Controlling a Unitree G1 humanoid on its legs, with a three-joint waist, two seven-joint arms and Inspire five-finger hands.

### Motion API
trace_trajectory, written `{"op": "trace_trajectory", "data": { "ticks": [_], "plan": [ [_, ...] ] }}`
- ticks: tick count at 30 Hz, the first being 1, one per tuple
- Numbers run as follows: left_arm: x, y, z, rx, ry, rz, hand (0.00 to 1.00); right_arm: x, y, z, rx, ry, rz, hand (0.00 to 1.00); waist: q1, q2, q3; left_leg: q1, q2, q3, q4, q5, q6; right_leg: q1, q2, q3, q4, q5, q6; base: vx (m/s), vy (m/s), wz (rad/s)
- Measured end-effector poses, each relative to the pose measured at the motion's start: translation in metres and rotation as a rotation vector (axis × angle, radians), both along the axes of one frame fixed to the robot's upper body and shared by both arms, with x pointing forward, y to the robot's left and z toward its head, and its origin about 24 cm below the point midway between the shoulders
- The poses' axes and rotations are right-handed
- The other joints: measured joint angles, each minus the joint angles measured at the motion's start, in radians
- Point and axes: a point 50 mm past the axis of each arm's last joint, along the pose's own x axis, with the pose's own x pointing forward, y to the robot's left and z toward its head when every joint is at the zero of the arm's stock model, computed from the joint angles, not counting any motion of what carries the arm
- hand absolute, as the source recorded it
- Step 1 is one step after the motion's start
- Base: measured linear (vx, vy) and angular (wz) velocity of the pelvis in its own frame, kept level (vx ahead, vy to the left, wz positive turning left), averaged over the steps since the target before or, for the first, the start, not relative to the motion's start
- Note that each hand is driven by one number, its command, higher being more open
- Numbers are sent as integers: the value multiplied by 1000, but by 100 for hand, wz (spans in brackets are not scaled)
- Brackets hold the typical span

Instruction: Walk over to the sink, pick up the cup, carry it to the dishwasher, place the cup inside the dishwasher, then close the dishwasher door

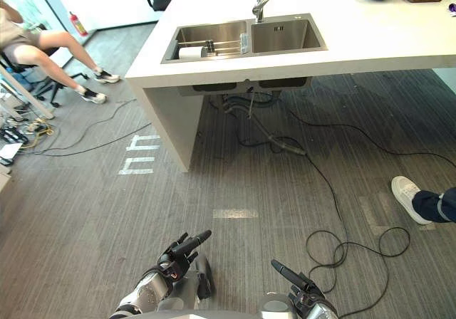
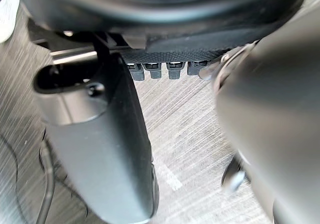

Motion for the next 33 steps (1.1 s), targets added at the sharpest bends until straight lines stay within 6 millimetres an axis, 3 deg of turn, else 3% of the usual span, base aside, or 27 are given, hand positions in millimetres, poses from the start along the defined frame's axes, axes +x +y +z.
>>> {"op": "trace_trajectory", "data": {
  "ticks": [1,2,3,4,5,7,8,9,10,11,13,14,15,17,18,20,22,23,24,25,26,27,28,29,30,32,33],
  "plan": [
    [2,-1,2,10,-12,-9,100,-7,-1,-1,4,12,-16,100,-8,4,-1,9,5,34,12,-2,2,21,-3,-12,10,-22,15,548,360,66],
    [8,-2,8,34,-49,-37,100,-20,-5,-2,11,34,-51,100,-18,14,-2,31,5,55,13,55,71,58,-12,-30,36,-70,44,489,331,52],
    [11,-1,12,47,-71,-43,100,-23,-3,-3,22,40,-61,100,-13,3,-3,30,-3,66,30,71,90,64,-26,-31,41,-81,51,605,441,31],
    [23,5,24,88,-144,-39,100,-22,0,-3,36,36,-59,100,8,-21,-8,5,-40,74,72,74,94,65,-65,-12,21,-97,50,312,237,2],
    [24,6,26,95,-155,-40,100,-22,0,-3,35,35,-58,100,11,-22,-8,0,-45,74,80,74,94,65,-69,-6,17,-100,49,449,321,-1],
    [30,11,36,140,-210,-36,100,-22,-3,-3,27,38,-47,100,20,-34,-14,-34,-76,65,156,61,112,66,-101,22,13,-126,48,289,197,0],
    [30,14,40,167,-236,-21,100,-24,-5,-3,19,51,-42,100,33,-45,-27,-56,-94,61,223,32,138,69,-139,35,16,-148,45,369,242,-24],
    [26,16,43,183,-244,-11,100,-29,-6,-4,23,66,-55,100,50,-56,-55,-59,-132,65,246,-8,179,76,-174,38,12,-166,19,464,269,-25],
    [25,16,44,192,-249,-9,100,-33,-7,-4,24,77,-57,100,49,-58,-71,-59,-148,66,245,-26,206,71,-187,37,55,-165,16,498,216,5],
    [29,16,49,203,-276,-10,100,-28,-8,-3,10,50,-64,100,38,-55,-82,-55,-166,60,254,-53,236,8,-208,46,254,-165,35,420,142,27],
    [34,16,58,232,-323,-19,100,-23,-10,-1,-2,26,-60,100,46,-78,-101,-17,-199,60,248,-79,231,-89,-272,53,492,-85,90,391,137,21],
    [39,16,67,244,-364,-9,100,-21,-9,-1,-6,22,-49,100,50,-89,-112,21,-218,60,218,-89,231,-143,-308,69,630,3,104,368,99,3],
    [43,18,78,269,-413,18,100,-12,-11,1,-22,-3,-56,100,47,-88,-113,70,-225,53,173,-90,226,-208,-324,79,768,17,94,352,86,-1],
    [50,21,97,285,-492,82,100,-9,-16,3,-25,-31,-107,100,45,-77,-110,157,-226,39,96,-82,205,-280,-323,16,879,-50,18,320,63,-10],
    [55,24,113,290,-571,135,100,-8,-19,4,-28,-47,-134,100,45,-65,-104,212,-224,33,47,-77,190,-332,-319,-33,868,-102,-6,301,33,-4],
    [62,31,138,296,-696,199,100,-6,-24,7,-39,-75,-162,100,31,-51,-96,269,-206,9,26,-76,169,-406,-298,-84,726,-142,-13,292,-64,33],
    [72,38,160,322,-800,206,100,-13,-23,5,-32,-48,-181,100,11,-43,-91,301,-177,-42,54,-93,140,-450,-265,-59,512,-113,5,327,-176,78],
    [76,42,169,338,-841,205,100,-24,-18,0,-8,-9,-205,100,8,-46,-90,321,-167,-78,63,-106,119,-464,-249,-32,432,-58,5,375,-294,87],
    [78,48,177,356,-877,213,100,-38,-8,-4,25,37,-233,100,7,-58,-90,343,-161,-113,76,-127,89,-462,-238,-7,355,61,-10,369,-315,100],
    [76,60,190,390,-933,234,100,-60,10,-11,86,92,-305,100,10,-105,-96,368,-172,-150,102,-164,60,-460,-240,13,312,319,-25,364,-387,67],
    [71,65,193,385,-953,280,100,-65,10,-11,96,83,-365,100,18,-92,-102,380,-147,-154,121,-198,43,-442,-229,9,351,231,-6,348,-432,38],
    [65,68,201,375,-991,327,100,-67,1,-10,78,72,-371,100,19,-55,-114,370,-108,-166,135,-221,32,-425,-193,3,330,176,8,384,-491,13],
    [62,65,215,360,-1061,340,100,-69,-1,-9,77,72,-355,100,23,-48,-113,365,-92,-182,136,-227,15,-397,-163,-10,278,109,-15,277,-377,14],
    [61,63,220,348,-1084,344,100,-69,-2,-9,74,73,-352,100,25,-36,-114,363,-78,-188,131,-229,11,-393,-147,-22,272,97,-14,240,-346,8],
    [60,55,232,332,-1143,321,100,-73,-1,-10,82,83,-352,100,30,-27,-119,369,-49,-222,108,-230,9,-384,-98,-39,251,85,-33,167,-264,-10],
    [61,51,239,335,-1175,309,100,-75,2,-11,94,86,-348,100,30,-20,-125,370,-18,-237,103,-240,-1,-390,-57,-42,254,62,-61,131,-198,-24],
    [62,51,240,333,-1177,319,100,-76,5,-11,111,86,-338,100,22,-21,-127,368,-1,-236,103,-251,14,-408,-36,-40,278,38,-72,148,-186,-26]
  ]
}}
